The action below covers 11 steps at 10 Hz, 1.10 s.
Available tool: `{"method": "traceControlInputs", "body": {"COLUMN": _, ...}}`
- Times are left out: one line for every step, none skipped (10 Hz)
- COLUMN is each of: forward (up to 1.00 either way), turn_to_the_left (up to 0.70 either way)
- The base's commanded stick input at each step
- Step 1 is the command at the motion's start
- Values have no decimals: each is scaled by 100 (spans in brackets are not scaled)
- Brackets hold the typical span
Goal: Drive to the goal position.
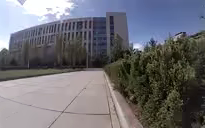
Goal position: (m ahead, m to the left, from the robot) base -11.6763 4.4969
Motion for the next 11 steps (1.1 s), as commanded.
{"method": "traceControlInputs", "body": {"forward": 0, "turn_to_the_left": 0}}
{"method": "traceControlInputs", "body": {"forward": 4, "turn_to_the_left": 0}}
{"method": "traceControlInputs", "body": {"forward": 0, "turn_to_the_left": 0}}
{"method": "traceControlInputs", "body": {"forward": 0, "turn_to_the_left": 0}}
{"method": "traceControlInputs", "body": {"forward": 0, "turn_to_the_left": 0}}
{"method": "traceControlInputs", "body": {"forward": 0, "turn_to_the_left": 0}}
{"method": "traceControlInputs", "body": {"forward": 0, "turn_to_the_left": 0}}
{"method": "traceControlInputs", "body": {"forward": 2, "turn_to_the_left": 0}}
{"method": "traceControlInputs", "body": {"forward": 4, "turn_to_the_left": 0}}
{"method": "traceControlInputs", "body": {"forward": 4, "turn_to_the_left": 0}}
{"method": "traceControlInputs", "body": {"forward": 0, "turn_to_the_left": 0}}
